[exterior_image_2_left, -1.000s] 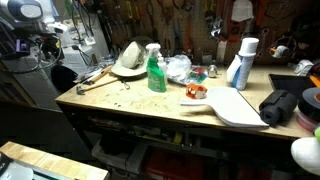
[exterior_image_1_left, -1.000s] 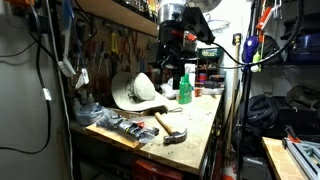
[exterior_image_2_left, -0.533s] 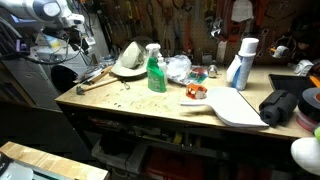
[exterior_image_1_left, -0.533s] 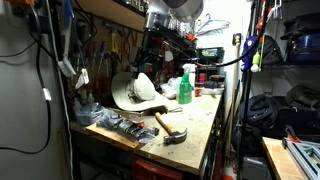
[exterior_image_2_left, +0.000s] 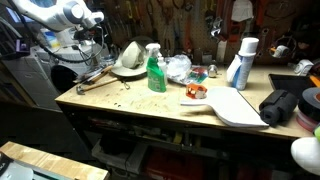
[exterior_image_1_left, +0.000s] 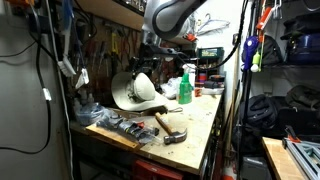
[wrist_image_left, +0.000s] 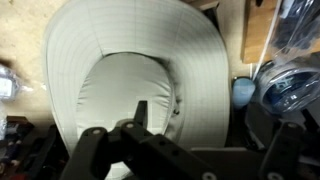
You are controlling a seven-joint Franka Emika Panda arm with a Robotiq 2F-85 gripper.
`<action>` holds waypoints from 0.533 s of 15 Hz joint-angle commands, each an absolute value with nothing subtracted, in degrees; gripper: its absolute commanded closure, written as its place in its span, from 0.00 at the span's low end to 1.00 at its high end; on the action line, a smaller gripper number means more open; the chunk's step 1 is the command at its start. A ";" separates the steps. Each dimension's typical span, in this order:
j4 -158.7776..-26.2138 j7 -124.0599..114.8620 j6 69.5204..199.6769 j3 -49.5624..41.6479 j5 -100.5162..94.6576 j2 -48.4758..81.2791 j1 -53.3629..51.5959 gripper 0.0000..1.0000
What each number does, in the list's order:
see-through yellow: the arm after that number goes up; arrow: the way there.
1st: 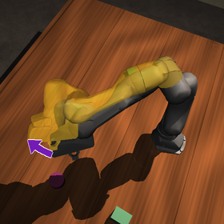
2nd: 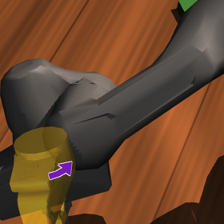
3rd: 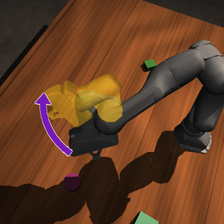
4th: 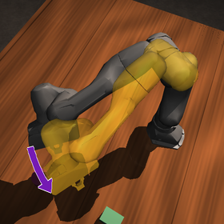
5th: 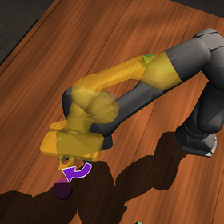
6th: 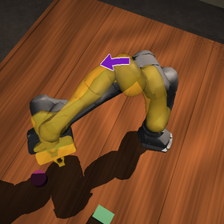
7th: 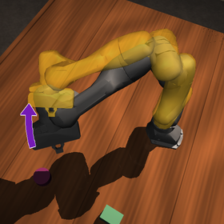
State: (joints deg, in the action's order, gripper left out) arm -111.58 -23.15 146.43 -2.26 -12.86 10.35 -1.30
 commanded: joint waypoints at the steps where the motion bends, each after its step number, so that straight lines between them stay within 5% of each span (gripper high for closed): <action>1: -107.68 -24.89 151.86 -5.06 -15.36 15.21 -1.58 0.00; 8: -107.77 -23.18 152.42 -6.72 -13.11 15.25 -2.13 0.00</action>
State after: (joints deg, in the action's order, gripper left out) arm -107.82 -23.65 152.44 -6.06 -13.63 15.22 -1.56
